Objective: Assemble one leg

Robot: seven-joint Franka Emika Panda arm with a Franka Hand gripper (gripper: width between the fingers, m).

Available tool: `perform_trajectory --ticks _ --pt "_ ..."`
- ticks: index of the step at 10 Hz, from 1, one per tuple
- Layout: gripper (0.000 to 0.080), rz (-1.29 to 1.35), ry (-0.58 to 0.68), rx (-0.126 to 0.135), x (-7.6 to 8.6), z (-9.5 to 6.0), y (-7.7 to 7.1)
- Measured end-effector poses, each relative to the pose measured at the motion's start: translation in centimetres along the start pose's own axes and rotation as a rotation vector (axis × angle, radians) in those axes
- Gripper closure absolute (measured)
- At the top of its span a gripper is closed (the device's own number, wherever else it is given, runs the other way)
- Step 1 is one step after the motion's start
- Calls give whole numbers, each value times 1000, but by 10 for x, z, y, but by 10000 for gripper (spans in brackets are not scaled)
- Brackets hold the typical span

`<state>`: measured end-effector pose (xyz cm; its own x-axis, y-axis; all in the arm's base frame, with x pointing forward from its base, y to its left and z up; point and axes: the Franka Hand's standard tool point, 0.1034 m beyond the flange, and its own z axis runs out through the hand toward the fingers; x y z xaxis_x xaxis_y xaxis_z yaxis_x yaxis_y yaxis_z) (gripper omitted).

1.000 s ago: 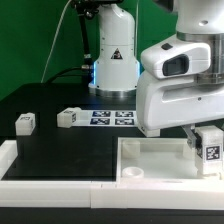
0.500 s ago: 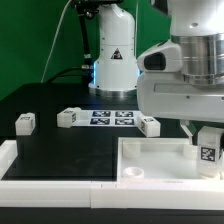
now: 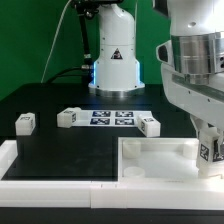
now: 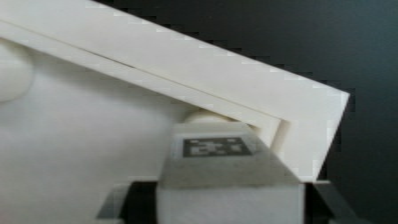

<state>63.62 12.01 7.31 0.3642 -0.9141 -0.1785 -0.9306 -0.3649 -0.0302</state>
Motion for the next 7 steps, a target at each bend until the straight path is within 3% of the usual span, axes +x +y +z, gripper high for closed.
perform_trajectory --ticks 2,6,7 --pt "197 -97 -4 -8 -4 3 1" --pt "152 -712 36 -41 -3 4 1" --pt "151 -927 70 -62 -3 4 0"
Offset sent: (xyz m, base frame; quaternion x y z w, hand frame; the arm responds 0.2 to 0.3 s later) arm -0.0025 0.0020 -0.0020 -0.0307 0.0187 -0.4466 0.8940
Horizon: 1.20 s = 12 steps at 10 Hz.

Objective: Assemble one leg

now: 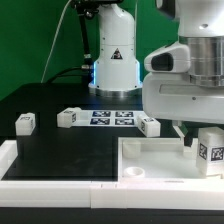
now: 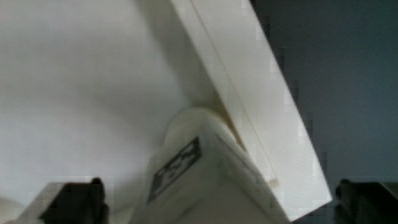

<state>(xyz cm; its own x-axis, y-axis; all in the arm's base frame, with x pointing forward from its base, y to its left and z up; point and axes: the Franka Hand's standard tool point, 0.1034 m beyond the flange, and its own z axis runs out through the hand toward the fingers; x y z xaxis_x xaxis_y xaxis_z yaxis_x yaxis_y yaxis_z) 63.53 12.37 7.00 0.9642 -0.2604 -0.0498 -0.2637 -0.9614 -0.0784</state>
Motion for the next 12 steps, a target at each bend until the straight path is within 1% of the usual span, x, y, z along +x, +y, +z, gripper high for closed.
perform_trajectory --ticks 1,2,4,5,6,7,8,9,11,12 --pt "151 -193 39 -20 1 -1 -3" --pt "151 -332 41 -32 -1 -1 -3" --pt "151 -556 36 -39 0 -1 1" --pt "151 -589 35 -38 0 -1 1" --pt "273 -585 34 -38 0 -1 1" --pt "273 -585 34 -38 0 -1 1" --pt "411 -585 34 -38 0 -1 1" --pt "509 -585 34 -38 0 -1 1" --pt "509 -553 35 -37 0 0 1" --pt "509 -424 37 -32 0 0 1"
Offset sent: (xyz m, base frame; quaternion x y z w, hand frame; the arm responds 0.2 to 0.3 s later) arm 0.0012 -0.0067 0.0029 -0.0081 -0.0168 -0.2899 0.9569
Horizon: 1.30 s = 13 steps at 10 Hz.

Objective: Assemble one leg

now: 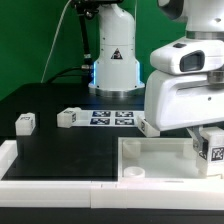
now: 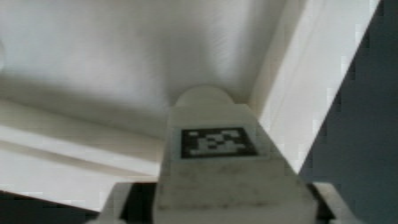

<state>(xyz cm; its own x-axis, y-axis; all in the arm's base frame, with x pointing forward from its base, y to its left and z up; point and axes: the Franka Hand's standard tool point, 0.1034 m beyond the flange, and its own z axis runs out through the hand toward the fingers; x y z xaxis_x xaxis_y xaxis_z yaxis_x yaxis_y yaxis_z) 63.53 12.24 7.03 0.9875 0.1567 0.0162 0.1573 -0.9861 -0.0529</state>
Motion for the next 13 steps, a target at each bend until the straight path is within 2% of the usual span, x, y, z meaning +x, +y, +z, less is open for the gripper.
perform_trajectory --ticks 2,5,7,9,10,11,12,13 --pt "509 428 5 17 0 1 2" --pt "509 933 -4 31 0 2 4" --pt "508 1204 -15 30 -1 2 2" --pt "508 1414 -25 43 -1 2 2" --pt "408 1464 -33 53 -1 2 -2" --pt "272 1422 -32 54 -1 2 -2" --pt "272 1372 -31 55 -1 2 -3" --pt "175 1329 -29 56 0 1 -5"
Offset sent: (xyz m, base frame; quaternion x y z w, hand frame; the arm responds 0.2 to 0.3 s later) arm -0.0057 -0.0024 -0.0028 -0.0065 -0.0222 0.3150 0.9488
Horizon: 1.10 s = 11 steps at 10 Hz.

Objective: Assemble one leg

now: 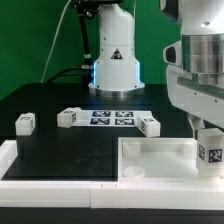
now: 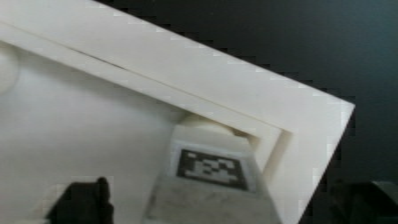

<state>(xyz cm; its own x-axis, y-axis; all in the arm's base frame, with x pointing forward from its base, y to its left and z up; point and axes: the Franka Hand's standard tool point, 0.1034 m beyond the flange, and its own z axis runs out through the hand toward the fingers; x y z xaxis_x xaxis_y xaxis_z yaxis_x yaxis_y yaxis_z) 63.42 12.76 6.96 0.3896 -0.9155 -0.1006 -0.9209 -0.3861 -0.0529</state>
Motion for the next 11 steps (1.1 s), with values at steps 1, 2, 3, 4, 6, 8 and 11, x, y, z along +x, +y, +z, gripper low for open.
perform_trajectory --ticks 1,2,3,4,6,8,11 --pt "157 -105 -1 0 -1 0 0" --pt "157 -281 4 -2 -1 -1 0" --pt "151 -417 8 -5 -1 -1 -1" --pt "151 -581 8 -5 0 0 0" --pt "150 -908 18 -18 5 0 1" --pt "150 -1175 24 -33 8 0 2" --pt "162 -1265 26 -39 9 0 3"
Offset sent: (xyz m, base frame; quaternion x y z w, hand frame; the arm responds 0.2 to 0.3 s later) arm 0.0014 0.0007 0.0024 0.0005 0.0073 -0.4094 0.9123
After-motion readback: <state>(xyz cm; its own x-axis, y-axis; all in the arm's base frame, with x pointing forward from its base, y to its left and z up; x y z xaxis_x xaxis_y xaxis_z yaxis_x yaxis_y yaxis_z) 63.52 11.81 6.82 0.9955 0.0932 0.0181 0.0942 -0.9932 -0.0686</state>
